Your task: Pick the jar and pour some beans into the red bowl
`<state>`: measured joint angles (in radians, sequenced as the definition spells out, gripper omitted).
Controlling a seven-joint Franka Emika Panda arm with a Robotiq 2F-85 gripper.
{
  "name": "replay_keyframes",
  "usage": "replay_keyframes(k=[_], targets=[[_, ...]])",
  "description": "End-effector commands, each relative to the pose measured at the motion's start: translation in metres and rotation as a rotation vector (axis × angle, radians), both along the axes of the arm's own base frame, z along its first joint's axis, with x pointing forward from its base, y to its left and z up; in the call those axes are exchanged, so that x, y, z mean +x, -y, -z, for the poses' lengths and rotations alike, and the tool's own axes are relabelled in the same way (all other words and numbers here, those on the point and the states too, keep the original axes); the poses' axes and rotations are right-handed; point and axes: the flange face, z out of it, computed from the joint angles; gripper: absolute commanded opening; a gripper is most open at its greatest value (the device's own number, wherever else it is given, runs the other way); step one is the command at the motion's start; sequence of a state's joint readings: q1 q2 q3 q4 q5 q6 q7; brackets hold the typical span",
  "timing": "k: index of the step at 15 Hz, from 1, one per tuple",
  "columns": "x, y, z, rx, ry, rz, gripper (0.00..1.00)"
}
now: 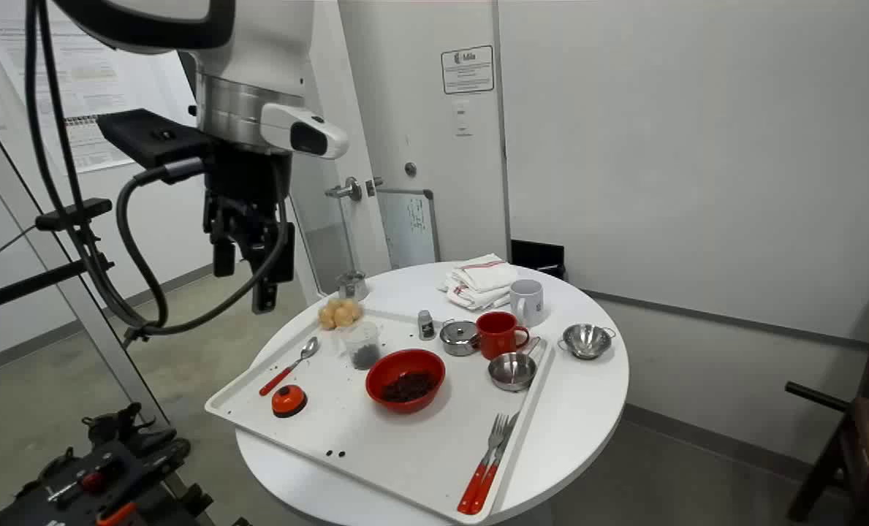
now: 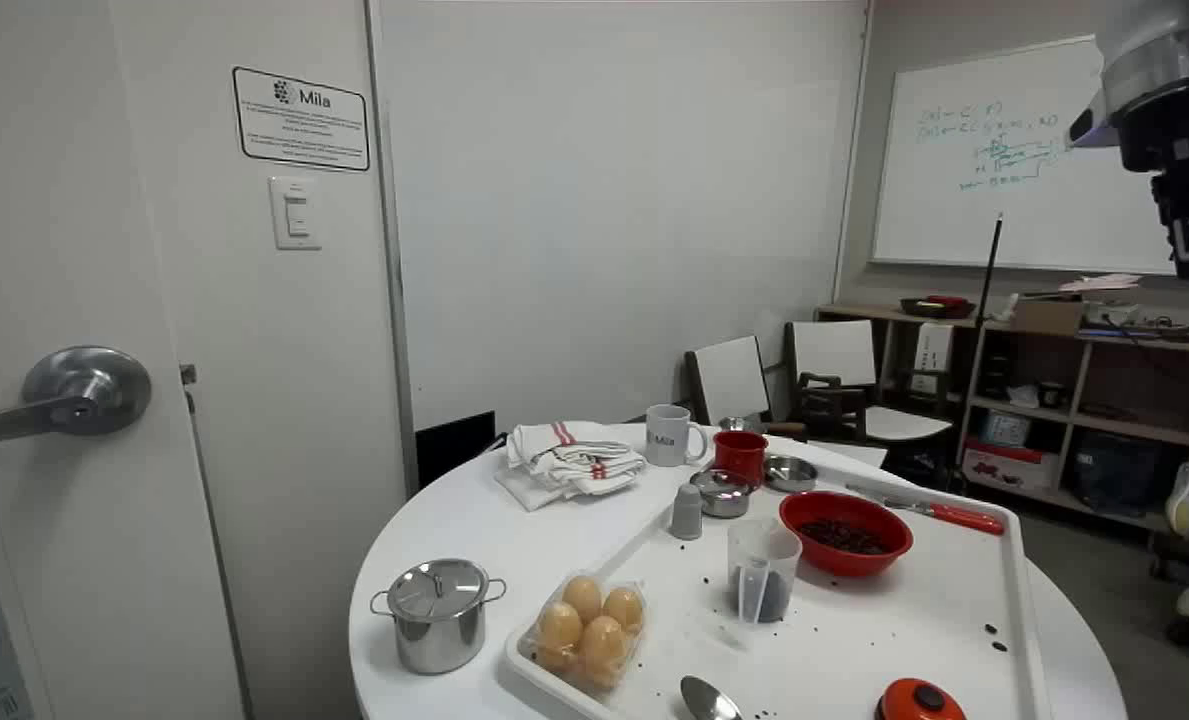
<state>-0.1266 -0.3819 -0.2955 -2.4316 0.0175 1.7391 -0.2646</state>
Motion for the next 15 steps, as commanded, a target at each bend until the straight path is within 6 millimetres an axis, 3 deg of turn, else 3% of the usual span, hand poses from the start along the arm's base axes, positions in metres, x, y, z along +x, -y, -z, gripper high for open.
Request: replay_keyframes(k=[1, 5, 6, 10, 13, 15], targets=[[0.000, 0.000, -0.001, 0.000, -0.001, 0.000, 1.00], [0.017, -0.014, 0.006, -0.012, 0.002, 0.065, 1.00], [0.008, -0.007, 0.000, -0.006, 0.014, 0.048, 1.00], [0.014, -0.015, 0.007, -0.017, -0.003, 0.045, 1.00], [0.027, -0.028, 0.011, -0.003, 0.033, 0.276, 1.00], [0.045, -0.049, 0.015, 0.004, 0.064, 0.388, 1.00]])
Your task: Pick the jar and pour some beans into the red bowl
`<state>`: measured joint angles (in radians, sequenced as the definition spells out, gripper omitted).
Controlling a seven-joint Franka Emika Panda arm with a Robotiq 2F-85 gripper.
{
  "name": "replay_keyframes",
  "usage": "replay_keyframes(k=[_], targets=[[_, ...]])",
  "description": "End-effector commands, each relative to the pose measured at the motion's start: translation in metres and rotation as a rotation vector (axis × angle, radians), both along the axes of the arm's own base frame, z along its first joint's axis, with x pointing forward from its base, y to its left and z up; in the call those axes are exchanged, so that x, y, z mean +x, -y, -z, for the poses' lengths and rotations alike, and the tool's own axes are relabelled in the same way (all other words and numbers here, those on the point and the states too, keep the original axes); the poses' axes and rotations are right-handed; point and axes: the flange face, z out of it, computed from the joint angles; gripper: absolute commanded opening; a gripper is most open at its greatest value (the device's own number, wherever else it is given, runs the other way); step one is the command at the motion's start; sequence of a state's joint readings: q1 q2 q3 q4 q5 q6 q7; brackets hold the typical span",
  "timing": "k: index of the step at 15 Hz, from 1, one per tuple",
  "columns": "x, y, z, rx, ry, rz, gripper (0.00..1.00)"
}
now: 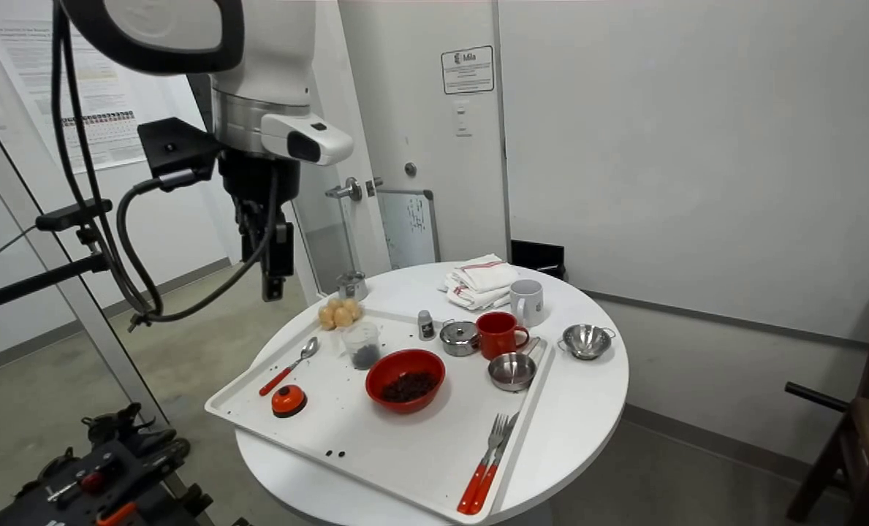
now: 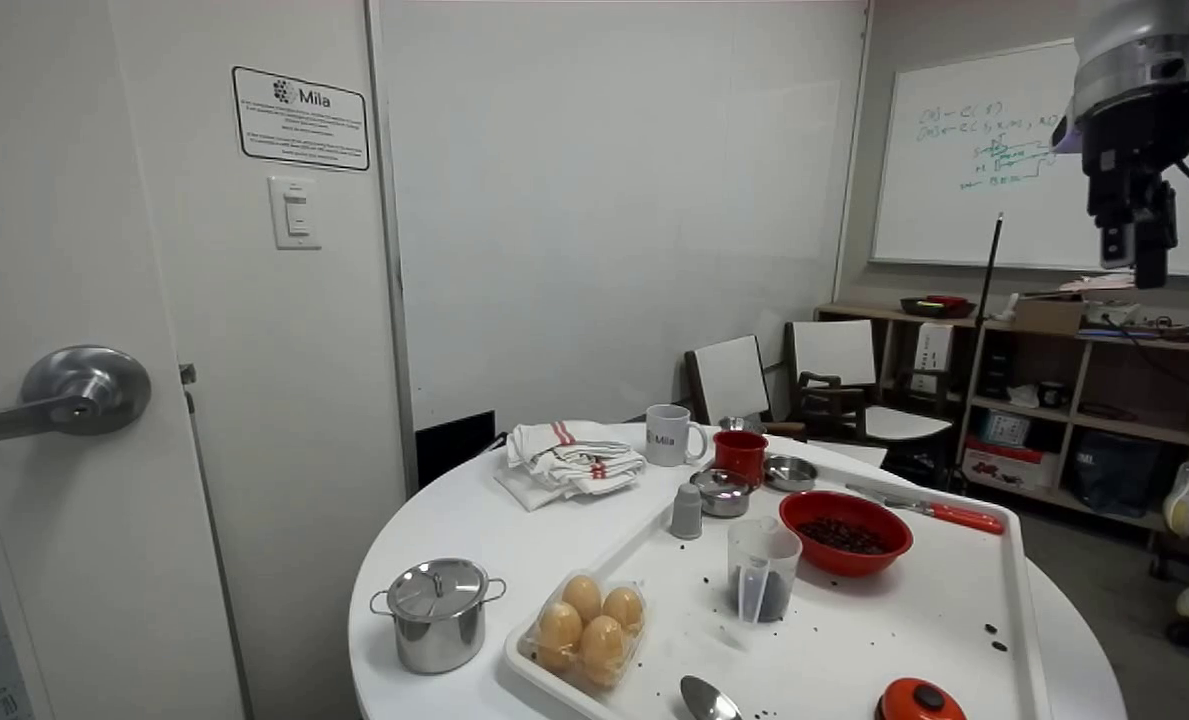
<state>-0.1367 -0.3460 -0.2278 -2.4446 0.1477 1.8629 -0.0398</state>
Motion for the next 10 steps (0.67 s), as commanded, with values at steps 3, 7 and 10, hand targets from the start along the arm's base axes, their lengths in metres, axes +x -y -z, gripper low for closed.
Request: replay_keyframes(k=[3, 7, 10], targets=[[0.046, -0.061, 0.014, -0.023, 0.086, 0.302, 1.00], [0.082, -0.111, 0.033, -0.111, 0.163, 0.486, 1.00], [0.107, -0.131, 0.056, -0.177, 0.172, 0.621, 1.00]])
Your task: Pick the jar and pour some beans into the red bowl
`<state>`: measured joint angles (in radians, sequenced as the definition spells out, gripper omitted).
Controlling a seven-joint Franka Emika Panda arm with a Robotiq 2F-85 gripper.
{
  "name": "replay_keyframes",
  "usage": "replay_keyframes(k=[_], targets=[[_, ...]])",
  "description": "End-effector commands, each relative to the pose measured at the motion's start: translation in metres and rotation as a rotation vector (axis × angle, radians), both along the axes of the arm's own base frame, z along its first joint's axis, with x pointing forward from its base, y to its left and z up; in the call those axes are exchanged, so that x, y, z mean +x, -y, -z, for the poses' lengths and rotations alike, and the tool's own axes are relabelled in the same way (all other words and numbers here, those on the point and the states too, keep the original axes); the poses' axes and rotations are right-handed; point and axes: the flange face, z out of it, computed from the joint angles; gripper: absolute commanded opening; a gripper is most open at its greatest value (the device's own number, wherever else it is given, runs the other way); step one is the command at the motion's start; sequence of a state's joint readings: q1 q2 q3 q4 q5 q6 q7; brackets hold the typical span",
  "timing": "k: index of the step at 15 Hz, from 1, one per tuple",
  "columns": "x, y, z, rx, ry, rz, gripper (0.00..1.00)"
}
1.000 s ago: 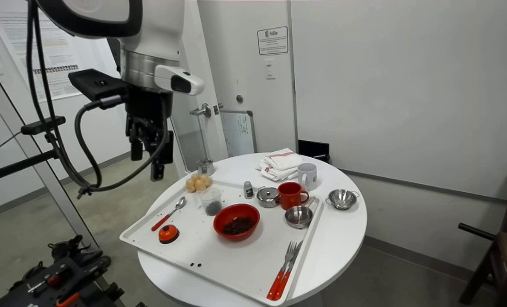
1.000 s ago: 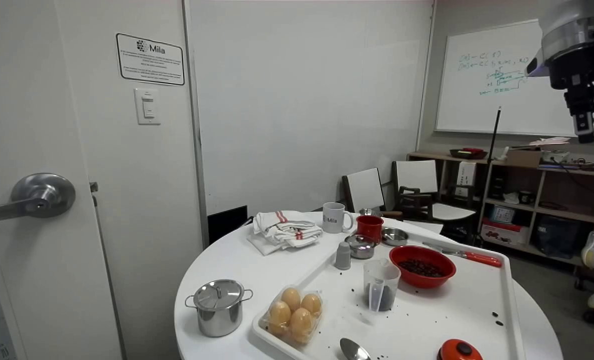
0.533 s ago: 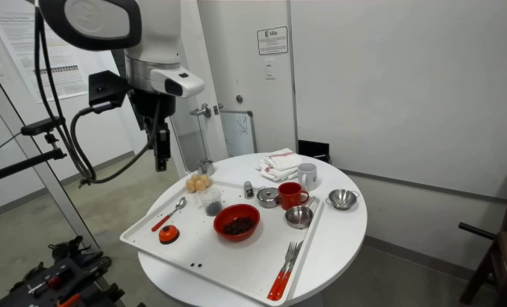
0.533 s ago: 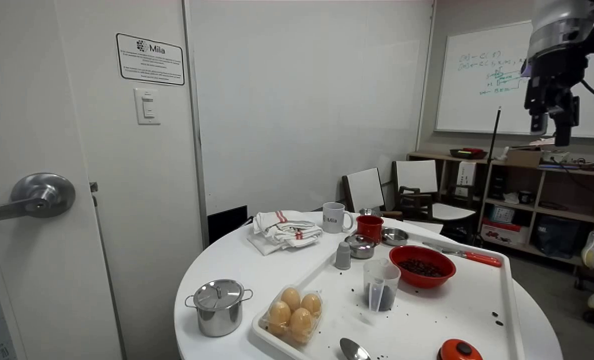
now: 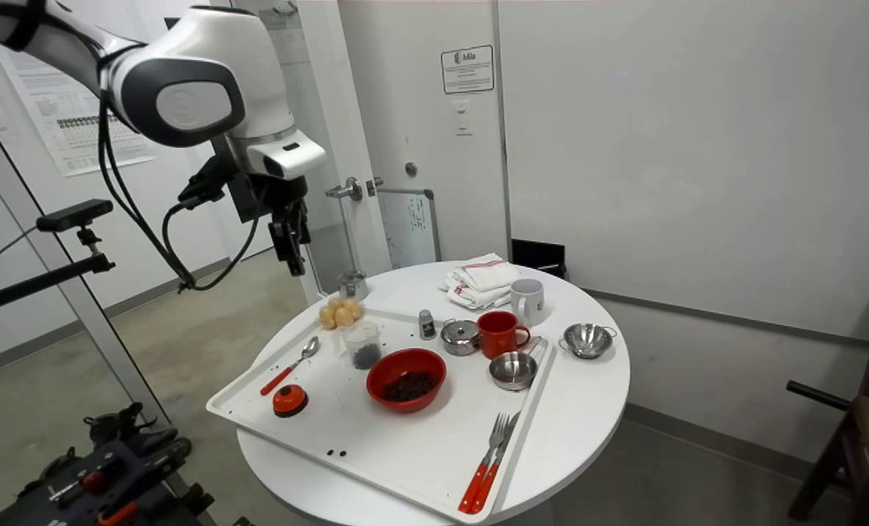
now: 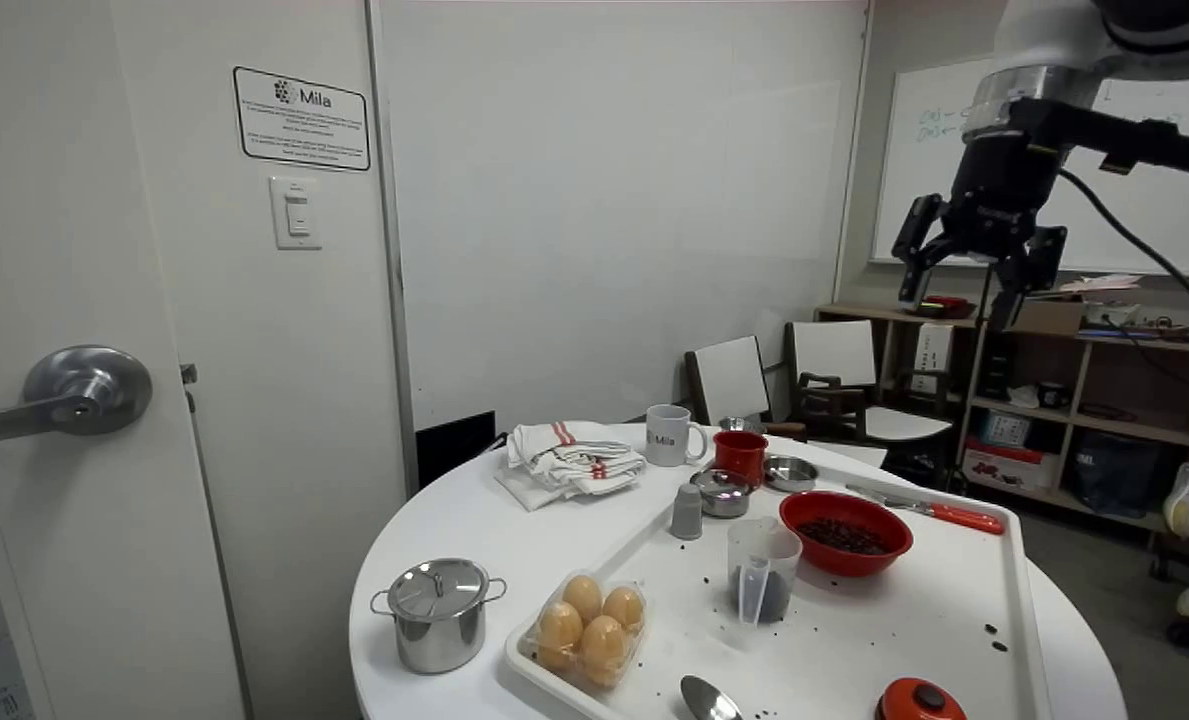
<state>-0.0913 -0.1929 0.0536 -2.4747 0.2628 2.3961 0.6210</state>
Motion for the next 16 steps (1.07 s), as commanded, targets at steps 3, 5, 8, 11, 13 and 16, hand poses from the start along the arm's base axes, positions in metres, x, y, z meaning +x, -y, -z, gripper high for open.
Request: replay_keyframes(k=[3, 5, 8, 11, 13, 16], targets=[[0.046, -0.017, 0.046, -0.093, -0.058, 0.254, 1.00], [0.055, -0.027, 0.060, -0.139, -0.114, 0.322, 1.00], [0.066, -0.065, 0.075, -0.163, -0.165, 0.350, 1.00], [0.058, -0.071, 0.078, -0.143, -0.167, 0.308, 1.00], [0.057, -0.071, 0.080, -0.145, -0.168, 0.307, 1.00], [0.052, -0.050, 0.082, -0.119, -0.161, 0.360, 1.00]])
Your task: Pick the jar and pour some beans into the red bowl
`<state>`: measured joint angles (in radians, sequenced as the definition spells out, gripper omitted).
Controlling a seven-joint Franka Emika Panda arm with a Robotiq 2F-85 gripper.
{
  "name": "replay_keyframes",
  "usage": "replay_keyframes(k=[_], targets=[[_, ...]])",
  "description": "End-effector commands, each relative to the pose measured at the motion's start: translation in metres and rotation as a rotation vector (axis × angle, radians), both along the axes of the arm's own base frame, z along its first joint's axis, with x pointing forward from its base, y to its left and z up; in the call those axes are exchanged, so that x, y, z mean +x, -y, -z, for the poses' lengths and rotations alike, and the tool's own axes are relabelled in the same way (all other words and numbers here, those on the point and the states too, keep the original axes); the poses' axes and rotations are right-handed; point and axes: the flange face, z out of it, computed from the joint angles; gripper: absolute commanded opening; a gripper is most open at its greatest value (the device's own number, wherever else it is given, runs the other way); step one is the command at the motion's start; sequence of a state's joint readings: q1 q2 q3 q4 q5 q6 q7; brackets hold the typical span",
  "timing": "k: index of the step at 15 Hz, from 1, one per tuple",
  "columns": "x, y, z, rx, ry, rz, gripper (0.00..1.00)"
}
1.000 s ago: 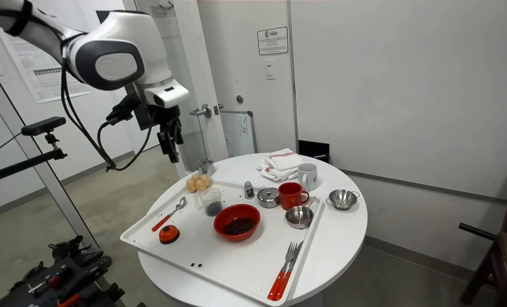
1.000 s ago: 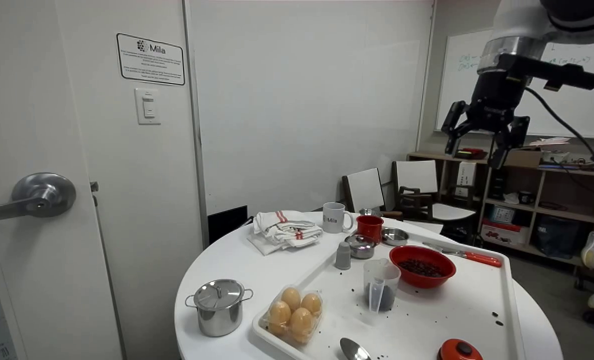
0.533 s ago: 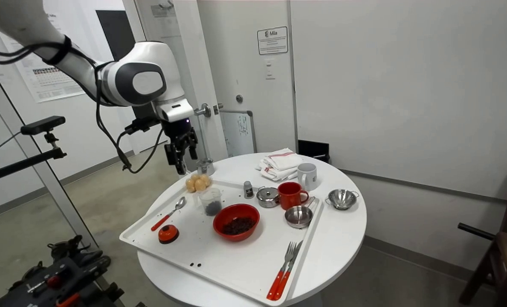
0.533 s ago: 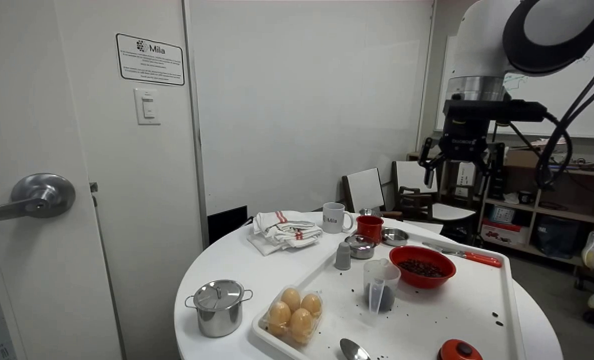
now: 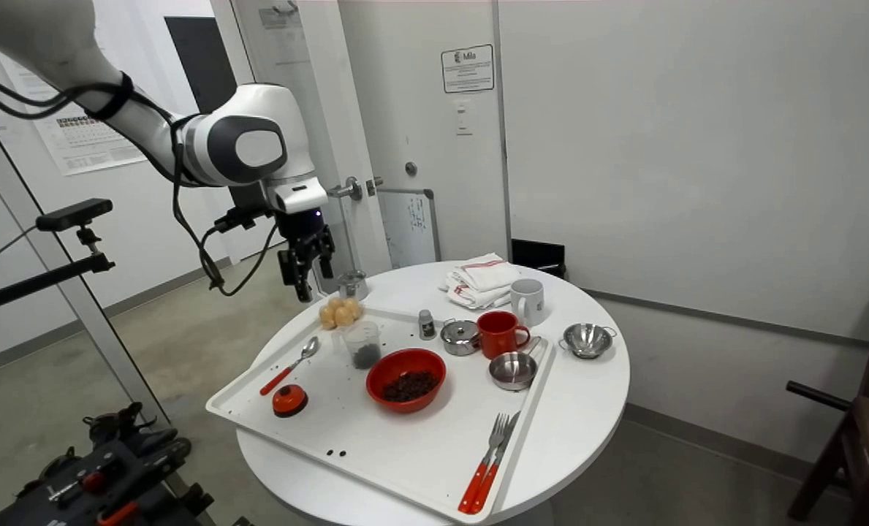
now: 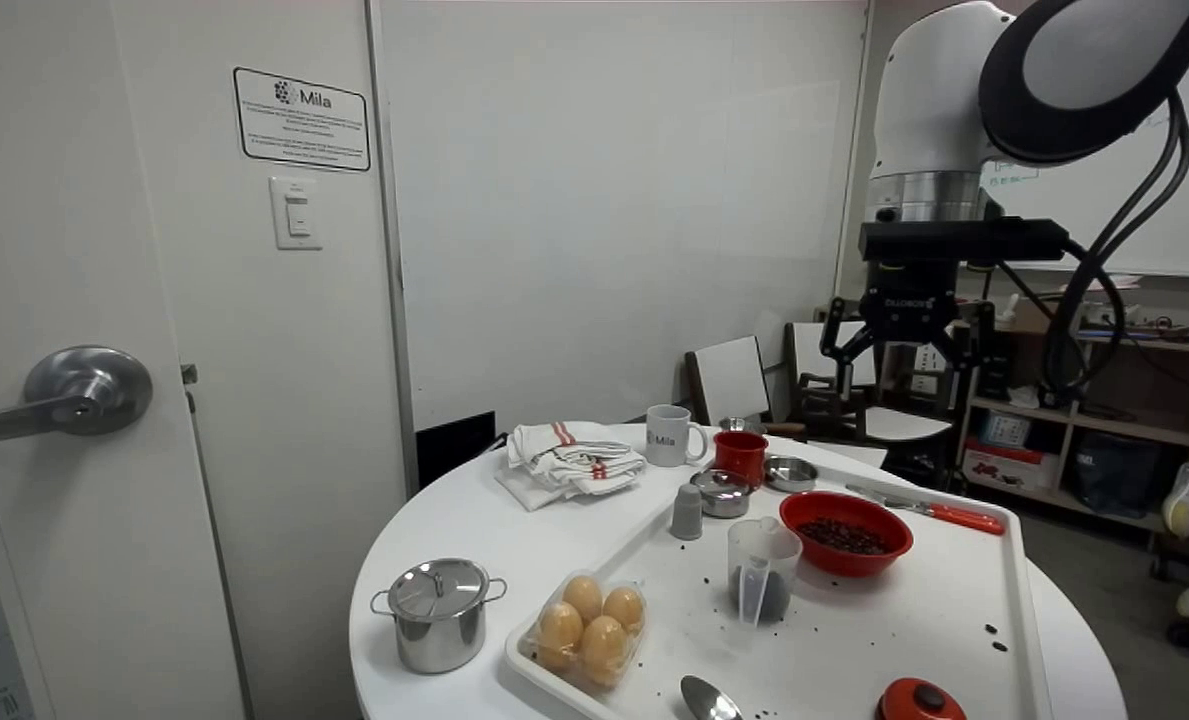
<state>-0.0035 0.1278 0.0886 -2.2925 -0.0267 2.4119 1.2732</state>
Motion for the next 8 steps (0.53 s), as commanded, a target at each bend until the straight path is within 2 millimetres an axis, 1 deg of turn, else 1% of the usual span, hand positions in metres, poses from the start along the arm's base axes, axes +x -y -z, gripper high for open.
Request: replay_keyframes(k=[1, 2, 4, 6, 8], targets=[[-0.008, 0.014, 0.007, 0.032, 0.006, 0.079, 1.00], [-0.007, 0.016, 0.011, 0.030, -0.002, 0.108, 1.00], [0.002, 0.010, 0.021, 0.009, -0.042, 0.121, 1.00], [0.009, -0.002, 0.030, -0.015, -0.081, 0.116, 1.00], [0.018, -0.022, 0.040, -0.041, -0.126, 0.094, 1.00]])
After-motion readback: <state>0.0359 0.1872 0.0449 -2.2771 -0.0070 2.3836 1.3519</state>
